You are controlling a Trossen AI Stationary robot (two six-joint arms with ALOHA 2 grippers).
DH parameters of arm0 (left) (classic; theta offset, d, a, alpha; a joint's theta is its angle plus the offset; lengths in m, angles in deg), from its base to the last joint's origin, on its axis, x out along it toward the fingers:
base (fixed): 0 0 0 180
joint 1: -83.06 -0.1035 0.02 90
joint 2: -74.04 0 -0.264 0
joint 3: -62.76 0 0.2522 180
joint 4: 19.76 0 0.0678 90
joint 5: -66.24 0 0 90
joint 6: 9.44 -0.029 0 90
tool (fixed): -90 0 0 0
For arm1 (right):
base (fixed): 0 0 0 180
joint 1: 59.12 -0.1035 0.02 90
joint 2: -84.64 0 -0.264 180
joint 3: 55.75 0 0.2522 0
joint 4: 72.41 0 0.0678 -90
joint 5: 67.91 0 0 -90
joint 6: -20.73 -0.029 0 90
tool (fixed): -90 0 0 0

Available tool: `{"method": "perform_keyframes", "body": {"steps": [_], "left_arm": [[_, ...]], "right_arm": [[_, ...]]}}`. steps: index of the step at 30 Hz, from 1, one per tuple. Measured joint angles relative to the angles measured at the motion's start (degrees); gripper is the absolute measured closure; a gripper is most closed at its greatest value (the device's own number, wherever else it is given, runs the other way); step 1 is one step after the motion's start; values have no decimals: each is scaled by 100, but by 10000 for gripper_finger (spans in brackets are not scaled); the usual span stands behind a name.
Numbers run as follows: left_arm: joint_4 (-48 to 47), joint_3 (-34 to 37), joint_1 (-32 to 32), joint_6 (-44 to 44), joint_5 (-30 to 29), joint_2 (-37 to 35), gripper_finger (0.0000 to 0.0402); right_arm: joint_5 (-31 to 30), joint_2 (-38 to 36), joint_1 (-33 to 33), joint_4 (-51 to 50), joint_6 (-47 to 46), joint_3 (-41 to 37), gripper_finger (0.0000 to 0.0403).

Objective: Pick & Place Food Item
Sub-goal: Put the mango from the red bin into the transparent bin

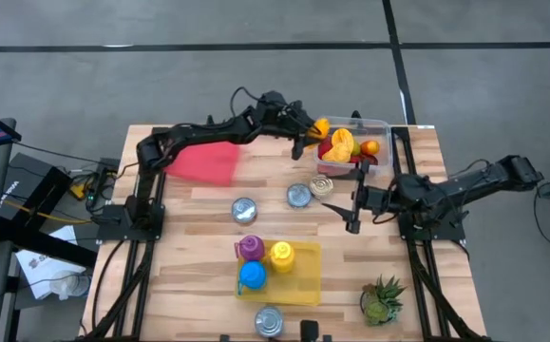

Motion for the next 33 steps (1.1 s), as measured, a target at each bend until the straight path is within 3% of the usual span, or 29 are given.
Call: {"method": "perform_keyframes", "body": {"steps": [12,22,29,33], "left_arm": [[658,-679,214,-140,1,829,204],[423,-734,245,12,-238,987,204],[334,-734,267,189,-464,895,62],[295,-734,256,354,-576,894,39]], "right_arm": [[-156,-41,-101,-214,50,0,97],[-165,-41,-132,-249,23,0,97],[-416,-41,-117,-282,34,0,97],[-444,-41,-72,-283,50,0,97]]}}
